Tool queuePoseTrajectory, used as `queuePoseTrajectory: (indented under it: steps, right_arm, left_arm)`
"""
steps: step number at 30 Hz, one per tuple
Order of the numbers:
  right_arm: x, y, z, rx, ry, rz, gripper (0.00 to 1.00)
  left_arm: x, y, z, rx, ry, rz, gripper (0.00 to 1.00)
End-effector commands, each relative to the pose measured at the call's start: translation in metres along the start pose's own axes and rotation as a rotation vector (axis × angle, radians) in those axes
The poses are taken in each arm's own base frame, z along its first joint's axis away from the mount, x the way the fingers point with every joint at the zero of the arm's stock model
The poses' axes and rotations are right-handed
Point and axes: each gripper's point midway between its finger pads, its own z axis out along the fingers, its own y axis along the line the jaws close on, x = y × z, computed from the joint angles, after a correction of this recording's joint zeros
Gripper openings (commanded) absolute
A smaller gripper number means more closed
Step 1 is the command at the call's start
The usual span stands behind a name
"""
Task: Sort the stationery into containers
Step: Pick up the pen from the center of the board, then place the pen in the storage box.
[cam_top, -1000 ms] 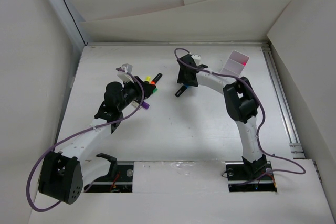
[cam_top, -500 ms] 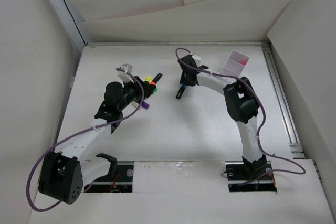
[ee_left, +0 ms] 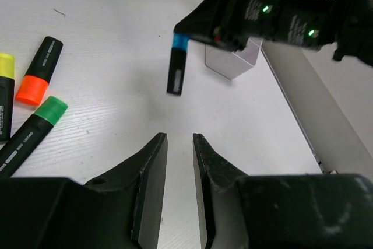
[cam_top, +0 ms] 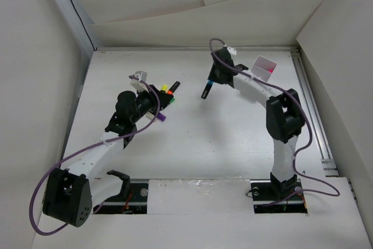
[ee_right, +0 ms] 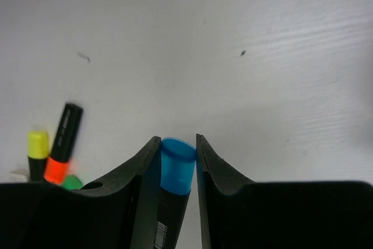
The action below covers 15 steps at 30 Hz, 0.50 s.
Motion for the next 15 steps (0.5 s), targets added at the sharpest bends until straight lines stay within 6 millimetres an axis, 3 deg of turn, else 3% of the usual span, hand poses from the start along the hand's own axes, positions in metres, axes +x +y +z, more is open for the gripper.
queuePoseTrajectory:
  steps: [1, 4, 5, 7, 11, 13, 14, 15]
  right_arm:
    - [-0.101, -0.017, -0.035, -0.032, -0.193, 0.098, 0.04]
    - [-0.131, -0.033, -0.053, 0.002, -0.258, 0.11, 0.04]
    - [-0.141, -0.051, -0.055, 0.046, -0.279, 0.12, 0.04]
    - [-0.162, -0.064, -0.066, 0.055, -0.318, 0.149, 0.04]
    - [-0.201, -0.108, -0.082, 0.129, -0.388, 0.203, 0.04]
    - [-0.224, -0.147, -0.093, 0.205, -0.447, 0.253, 0.04]
    - [-0.231, -0.145, -0.097, 0.197, -0.463, 0.257, 0.04]
    - [-0.243, -0.164, -0.103, 0.239, -0.497, 0.282, 0.04]
  left_arm:
    - [-0.016, -0.015, -0.002, 0.052, -0.056, 0.017, 0.21]
    - [-0.014, -0.017, -0.002, 0.067, -0.045, 0.017, 0.21]
    - [-0.014, -0.017, -0.002, 0.067, -0.045, 0.017, 0.21]
    - [-0.015, -0.018, -0.002, 0.072, -0.052, 0.02, 0.21]
    - [-0.013, -0.016, 0.0, 0.067, -0.043, 0.017, 0.21]
    - [-0.014, -0.019, 0.0, 0.08, -0.045, 0.02, 0.21]
    - [-0.014, -0.019, 0.0, 0.08, -0.045, 0.02, 0.21]
    - [-0.015, -0.017, 0.0, 0.072, -0.05, 0.02, 0.21]
